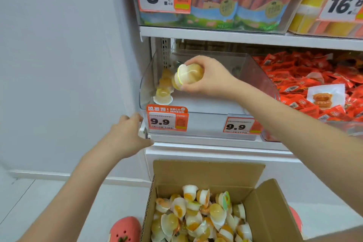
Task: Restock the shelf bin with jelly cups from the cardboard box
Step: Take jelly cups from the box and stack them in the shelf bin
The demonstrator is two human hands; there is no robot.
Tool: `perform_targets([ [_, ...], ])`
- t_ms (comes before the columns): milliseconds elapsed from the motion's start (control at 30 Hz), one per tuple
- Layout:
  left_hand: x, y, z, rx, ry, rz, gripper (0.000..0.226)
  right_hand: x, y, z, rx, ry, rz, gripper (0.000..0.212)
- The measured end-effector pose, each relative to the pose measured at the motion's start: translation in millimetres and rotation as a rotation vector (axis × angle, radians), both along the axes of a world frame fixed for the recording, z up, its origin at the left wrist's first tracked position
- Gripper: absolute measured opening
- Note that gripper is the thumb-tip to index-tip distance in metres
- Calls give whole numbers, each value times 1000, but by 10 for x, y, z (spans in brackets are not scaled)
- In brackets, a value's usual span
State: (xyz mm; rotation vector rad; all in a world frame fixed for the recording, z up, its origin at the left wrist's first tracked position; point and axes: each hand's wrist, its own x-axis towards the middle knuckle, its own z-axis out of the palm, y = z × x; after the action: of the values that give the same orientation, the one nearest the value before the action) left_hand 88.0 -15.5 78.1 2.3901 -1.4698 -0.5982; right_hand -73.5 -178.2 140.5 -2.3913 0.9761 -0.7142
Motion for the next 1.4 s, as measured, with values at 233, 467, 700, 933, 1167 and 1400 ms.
perform_targets([
  [233, 243, -39, -34, 142, 9, -245, 54, 765, -407, -333, -210, 621, 458, 61],
  [467, 211, -241, -215, 183, -29, -329, 60, 901, -459, -572, -190, 630, 589, 52],
  [700, 156, -386, -325, 189, -47, -369, 61, 883, -485, -721, -118, 505, 634, 49],
  [933, 138, -399, -347, 196, -63, -363, 55, 825, -487, -738, -16, 461, 633, 49],
  [1167, 130, -389, -333, 202, -80, -369, 53, 834, -521, -734, -111, 546, 650, 42],
  [1400, 123, -387, -335, 197, -108, -379, 52, 809, -478, -673, -153, 551, 660, 48],
])
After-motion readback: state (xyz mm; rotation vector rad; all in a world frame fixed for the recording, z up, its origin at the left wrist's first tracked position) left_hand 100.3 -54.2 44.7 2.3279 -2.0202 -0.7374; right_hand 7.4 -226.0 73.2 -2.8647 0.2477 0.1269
